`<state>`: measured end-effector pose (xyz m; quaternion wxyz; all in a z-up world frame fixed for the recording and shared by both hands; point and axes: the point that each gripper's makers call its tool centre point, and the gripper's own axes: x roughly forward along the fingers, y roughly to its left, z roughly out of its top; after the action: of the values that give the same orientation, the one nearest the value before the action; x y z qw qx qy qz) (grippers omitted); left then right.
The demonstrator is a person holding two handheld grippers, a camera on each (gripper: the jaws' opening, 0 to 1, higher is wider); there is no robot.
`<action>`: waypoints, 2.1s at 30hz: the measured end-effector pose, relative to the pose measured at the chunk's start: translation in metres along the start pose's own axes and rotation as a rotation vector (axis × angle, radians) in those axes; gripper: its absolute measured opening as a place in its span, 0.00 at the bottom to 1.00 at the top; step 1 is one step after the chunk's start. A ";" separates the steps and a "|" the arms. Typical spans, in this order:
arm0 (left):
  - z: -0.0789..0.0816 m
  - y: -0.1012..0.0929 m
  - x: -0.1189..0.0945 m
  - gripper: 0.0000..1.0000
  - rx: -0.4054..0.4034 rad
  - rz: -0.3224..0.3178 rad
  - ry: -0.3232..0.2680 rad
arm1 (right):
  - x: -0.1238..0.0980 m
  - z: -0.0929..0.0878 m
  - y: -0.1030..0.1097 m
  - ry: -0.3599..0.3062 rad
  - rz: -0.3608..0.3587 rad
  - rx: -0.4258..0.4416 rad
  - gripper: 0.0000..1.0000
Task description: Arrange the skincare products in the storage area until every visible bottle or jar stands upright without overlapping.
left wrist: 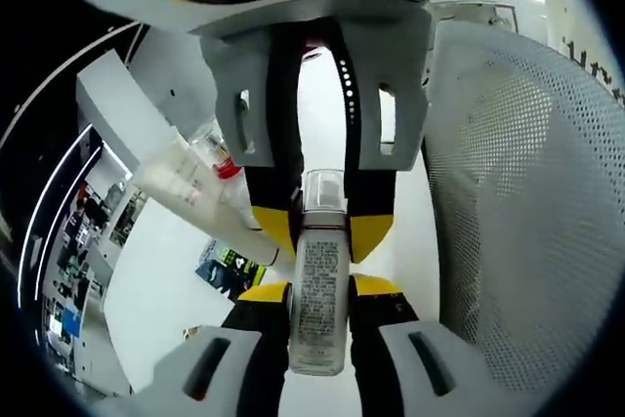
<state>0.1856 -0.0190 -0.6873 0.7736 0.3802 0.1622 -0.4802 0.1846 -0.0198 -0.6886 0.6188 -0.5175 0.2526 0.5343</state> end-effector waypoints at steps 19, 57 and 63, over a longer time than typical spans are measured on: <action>0.018 -0.016 0.000 0.17 -0.004 -0.058 -0.055 | -0.012 -0.015 0.007 -0.146 -0.021 0.176 0.25; 0.045 0.001 -0.011 0.17 -0.302 -0.052 -0.220 | -0.066 -0.035 -0.011 -0.867 -0.037 1.256 0.29; 0.053 0.004 -0.016 0.17 -0.350 -0.062 -0.272 | -0.077 -0.023 -0.022 -0.995 -0.015 1.338 0.29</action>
<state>0.1753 -0.0479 -0.6411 0.8275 0.1667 0.1490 -0.5150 0.1873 -0.0687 -0.6218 0.8385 0.2542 0.2105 0.4335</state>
